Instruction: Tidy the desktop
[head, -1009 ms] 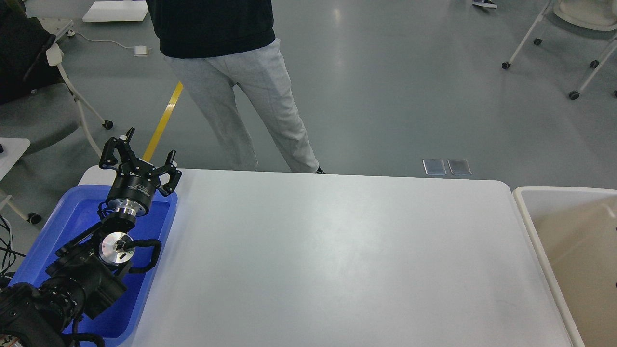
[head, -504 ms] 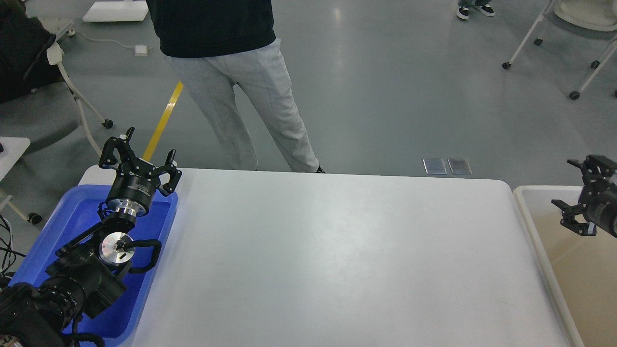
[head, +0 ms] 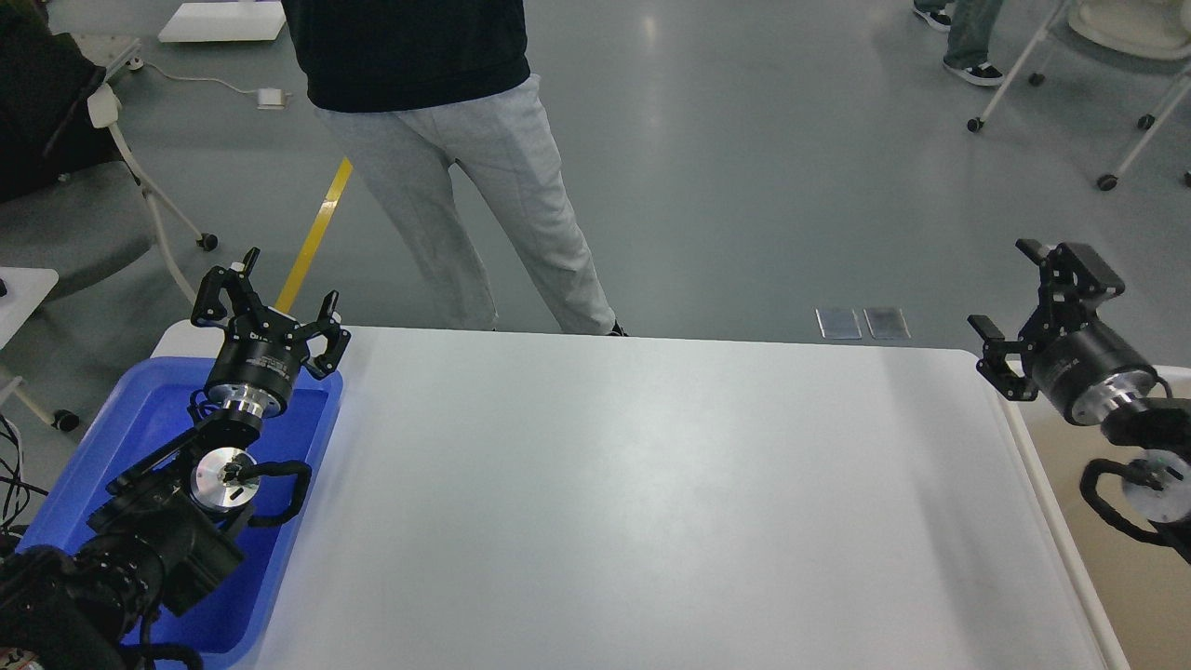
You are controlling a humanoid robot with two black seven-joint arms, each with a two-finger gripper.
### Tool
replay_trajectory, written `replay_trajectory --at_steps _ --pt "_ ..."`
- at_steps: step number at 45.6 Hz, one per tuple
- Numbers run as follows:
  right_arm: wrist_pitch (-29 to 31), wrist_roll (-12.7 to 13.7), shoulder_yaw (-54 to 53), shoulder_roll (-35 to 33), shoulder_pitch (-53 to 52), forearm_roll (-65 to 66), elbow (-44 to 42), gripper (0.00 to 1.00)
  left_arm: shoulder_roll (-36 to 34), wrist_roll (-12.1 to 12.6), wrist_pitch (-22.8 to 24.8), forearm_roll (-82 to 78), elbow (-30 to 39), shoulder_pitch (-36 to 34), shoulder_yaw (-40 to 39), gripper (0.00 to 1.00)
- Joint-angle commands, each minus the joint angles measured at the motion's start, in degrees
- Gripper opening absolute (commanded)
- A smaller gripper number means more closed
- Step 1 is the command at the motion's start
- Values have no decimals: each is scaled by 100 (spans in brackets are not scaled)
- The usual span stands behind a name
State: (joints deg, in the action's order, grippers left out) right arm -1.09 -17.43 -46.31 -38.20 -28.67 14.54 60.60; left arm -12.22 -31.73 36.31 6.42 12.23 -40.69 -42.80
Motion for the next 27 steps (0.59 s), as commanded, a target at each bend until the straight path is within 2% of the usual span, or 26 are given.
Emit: replay_trajectory --at_steps 1,5,9,27 --pt "-576 -674 -326 928 81 102 -380 100 0 0 -1 0 -1 0 -1 100" --pt "-849 -867 -457 1358 11 102 -1075 100 0 0 -1 0 -1 0 8 100" --pt "-876 -1043 -511 1474 -42 102 -1401 100 0 0 -1 0 -1 0 -1 100" --pt "-840 -1061 -519 1509 2 14 -1375 100 0 0 -1 0 -1 0 8 100"
